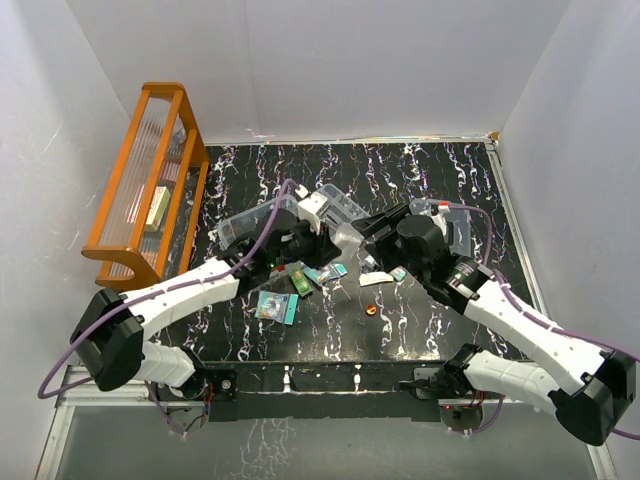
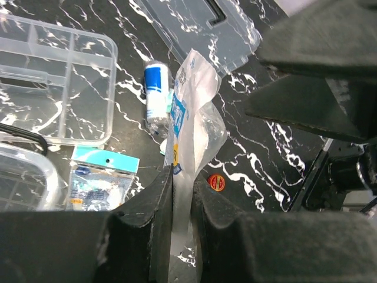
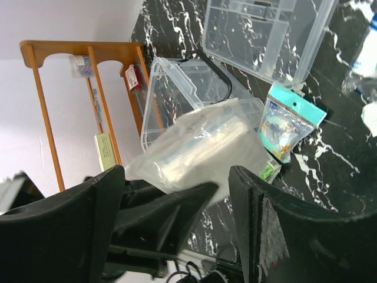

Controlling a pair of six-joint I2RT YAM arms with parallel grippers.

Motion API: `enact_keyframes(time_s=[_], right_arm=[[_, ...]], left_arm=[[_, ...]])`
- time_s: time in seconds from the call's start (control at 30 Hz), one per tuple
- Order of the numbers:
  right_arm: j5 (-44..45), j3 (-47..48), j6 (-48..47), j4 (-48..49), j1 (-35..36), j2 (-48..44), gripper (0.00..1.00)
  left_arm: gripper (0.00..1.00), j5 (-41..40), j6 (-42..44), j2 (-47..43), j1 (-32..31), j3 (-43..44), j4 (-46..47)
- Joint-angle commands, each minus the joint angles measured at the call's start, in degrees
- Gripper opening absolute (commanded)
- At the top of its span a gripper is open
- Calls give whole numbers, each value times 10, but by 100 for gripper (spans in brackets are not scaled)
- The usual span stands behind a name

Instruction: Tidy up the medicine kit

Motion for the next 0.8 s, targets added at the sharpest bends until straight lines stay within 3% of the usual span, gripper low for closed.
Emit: enact_keyframes(time_s=[0.0,0.23,0.5,0.6,0.77], right_arm=[[40,40,-101,22,-3,-40,70],[31,55,-129,15,-4,-52,70],[23,43,-122,5,-3,-43,70],[17,26,-105,1,-4,-46,69],[26,17,-97,3,-3,-44,69]], left_arm=[[14,15,-25,-47,38,65,-114],[13,-23,-61,-99,121,112,-219],[10,-211,-103,-113,129,117,-341],[10,-243,-129,-111,130,110,-354],[10,-224,-161,-72,130,96,-315]])
